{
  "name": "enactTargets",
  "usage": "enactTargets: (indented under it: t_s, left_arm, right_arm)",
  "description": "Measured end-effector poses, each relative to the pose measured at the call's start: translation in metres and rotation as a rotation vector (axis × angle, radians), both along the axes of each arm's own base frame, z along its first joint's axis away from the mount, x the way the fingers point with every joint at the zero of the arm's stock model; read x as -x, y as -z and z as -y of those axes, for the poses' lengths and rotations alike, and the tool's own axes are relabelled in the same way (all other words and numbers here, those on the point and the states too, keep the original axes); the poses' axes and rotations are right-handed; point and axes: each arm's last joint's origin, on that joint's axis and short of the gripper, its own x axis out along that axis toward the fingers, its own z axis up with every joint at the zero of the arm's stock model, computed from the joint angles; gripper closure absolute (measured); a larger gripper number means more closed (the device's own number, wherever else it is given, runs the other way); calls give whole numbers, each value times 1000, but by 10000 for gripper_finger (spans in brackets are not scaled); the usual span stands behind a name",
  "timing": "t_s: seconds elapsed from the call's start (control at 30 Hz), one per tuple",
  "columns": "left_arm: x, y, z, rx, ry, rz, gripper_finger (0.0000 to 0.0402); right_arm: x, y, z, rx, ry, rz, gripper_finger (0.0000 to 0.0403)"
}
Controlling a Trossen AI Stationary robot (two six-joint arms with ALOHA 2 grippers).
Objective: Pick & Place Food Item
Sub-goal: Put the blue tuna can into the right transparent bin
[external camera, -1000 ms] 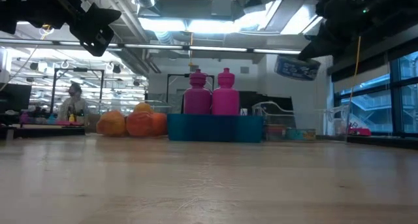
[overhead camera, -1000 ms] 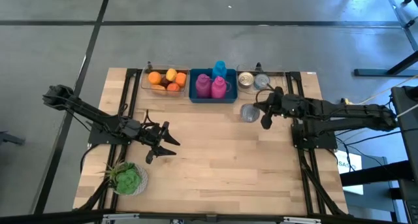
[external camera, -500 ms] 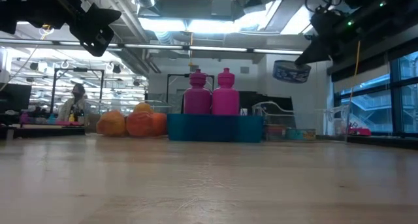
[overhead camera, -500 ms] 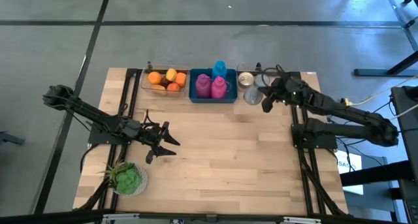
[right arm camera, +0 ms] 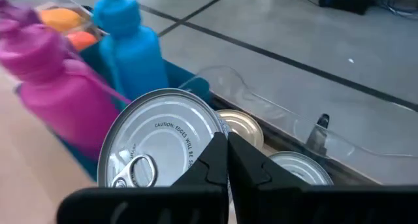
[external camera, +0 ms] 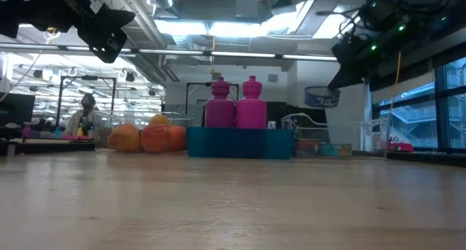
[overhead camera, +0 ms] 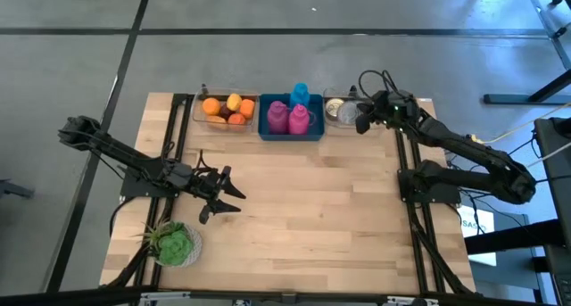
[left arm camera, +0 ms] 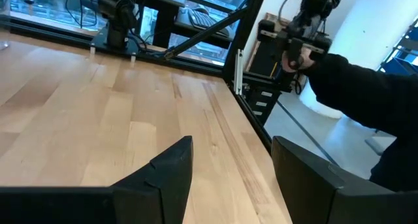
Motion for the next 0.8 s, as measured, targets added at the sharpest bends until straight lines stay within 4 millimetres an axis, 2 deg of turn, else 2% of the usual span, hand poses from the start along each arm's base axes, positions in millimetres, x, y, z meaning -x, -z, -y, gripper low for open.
enactTargets:
  t_s: [0.37,0.8]
  left_arm:
    - [0,0,0,25,7,-8,201]
    - [0,0,0,25,10,-8,201]
  right_arm:
    - [-4,27,37,-60,83,-53,403]
    - [-13,62,51,-170,67,-179,403]
